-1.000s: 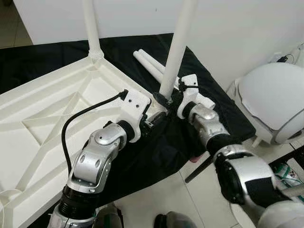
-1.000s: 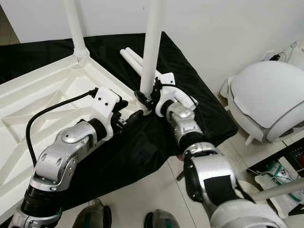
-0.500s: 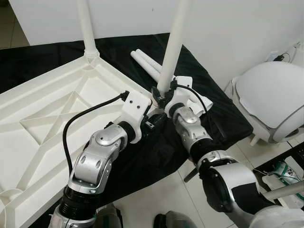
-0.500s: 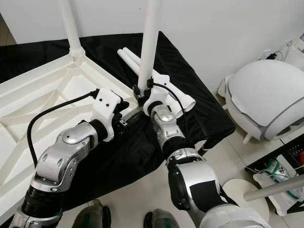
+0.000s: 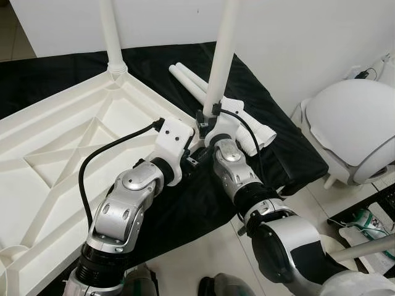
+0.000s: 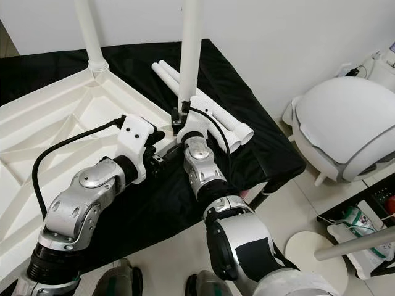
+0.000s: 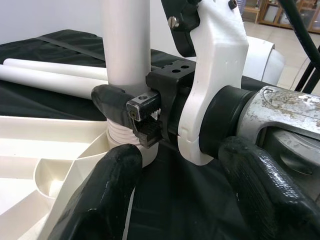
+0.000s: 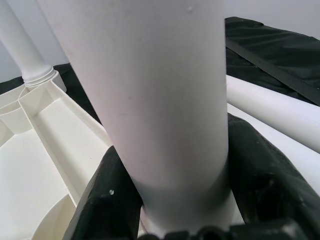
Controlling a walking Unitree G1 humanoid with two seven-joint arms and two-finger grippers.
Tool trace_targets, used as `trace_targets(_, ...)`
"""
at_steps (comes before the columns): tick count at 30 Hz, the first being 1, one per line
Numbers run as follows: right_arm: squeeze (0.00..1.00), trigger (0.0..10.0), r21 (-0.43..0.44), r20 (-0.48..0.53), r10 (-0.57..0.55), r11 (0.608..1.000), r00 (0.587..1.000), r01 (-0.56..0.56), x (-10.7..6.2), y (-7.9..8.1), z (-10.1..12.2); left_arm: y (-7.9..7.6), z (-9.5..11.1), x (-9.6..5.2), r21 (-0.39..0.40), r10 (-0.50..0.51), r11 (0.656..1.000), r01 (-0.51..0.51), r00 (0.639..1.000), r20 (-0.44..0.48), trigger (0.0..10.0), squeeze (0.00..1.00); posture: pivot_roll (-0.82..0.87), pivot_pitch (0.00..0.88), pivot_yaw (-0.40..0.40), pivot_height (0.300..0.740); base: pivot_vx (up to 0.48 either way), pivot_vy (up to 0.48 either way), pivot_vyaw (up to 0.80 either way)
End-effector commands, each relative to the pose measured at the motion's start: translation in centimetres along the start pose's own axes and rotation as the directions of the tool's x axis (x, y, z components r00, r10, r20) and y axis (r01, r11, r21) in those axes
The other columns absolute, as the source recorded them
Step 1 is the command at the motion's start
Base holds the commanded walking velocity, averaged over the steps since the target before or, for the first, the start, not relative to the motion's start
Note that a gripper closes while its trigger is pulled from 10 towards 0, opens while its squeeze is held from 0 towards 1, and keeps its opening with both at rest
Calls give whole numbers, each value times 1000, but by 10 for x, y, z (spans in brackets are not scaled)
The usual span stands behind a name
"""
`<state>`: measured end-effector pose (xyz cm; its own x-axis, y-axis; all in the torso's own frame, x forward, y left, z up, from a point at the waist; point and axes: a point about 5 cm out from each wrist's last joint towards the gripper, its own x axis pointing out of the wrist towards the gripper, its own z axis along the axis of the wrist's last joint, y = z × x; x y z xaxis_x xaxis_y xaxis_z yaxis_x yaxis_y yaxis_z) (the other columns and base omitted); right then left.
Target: Building children table
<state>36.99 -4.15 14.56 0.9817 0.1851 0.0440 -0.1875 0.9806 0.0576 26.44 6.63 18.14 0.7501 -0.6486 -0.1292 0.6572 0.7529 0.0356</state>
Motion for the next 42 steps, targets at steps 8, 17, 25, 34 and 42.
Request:
trace_targets(8, 1000, 10000, 28, 36, -7, 1000, 999, 6, -8, -6, -3, -1, -3, 1, -5, 30, 1000, -30, 999, -9, 10000, 0, 23, 5, -83, 740, 0, 0, 0)
trace_targets(17, 8, 10000, 7, 72, -13, 1000, 997, 12, -20, -31, -6, 0, -2, 4, 10, 26, 1000, -26, 1000, -9, 10000, 0, 5, 2, -71, 740, 0, 0, 0)
trace_targets(25, 0, 10000, -42, 85, 60, 998, 995, -56, -45, -46, -18, 9, -1, 7, 24, 46, 999, -46, 999, -1, 10000, 0, -14, 7, -54, 740, 0, 0, 0)
trace_targets(34, 0, 10000, -39, 105, 62, 998, 993, -58, -54, -54, -16, 22, 1, 11, -7, 126, 992, -126, 992, 30, 10000, 0, -33, 17, -33, 740, 0, 0, 0)
trace_targets(42, 0, 10000, -91, 111, 34, 996, 993, -24, -69, -71, -19, 61, -15, -4, -131, 488, 872, -472, 862, 137, 10000, 0, -32, 0, -15, 740, 0, 0, 0)
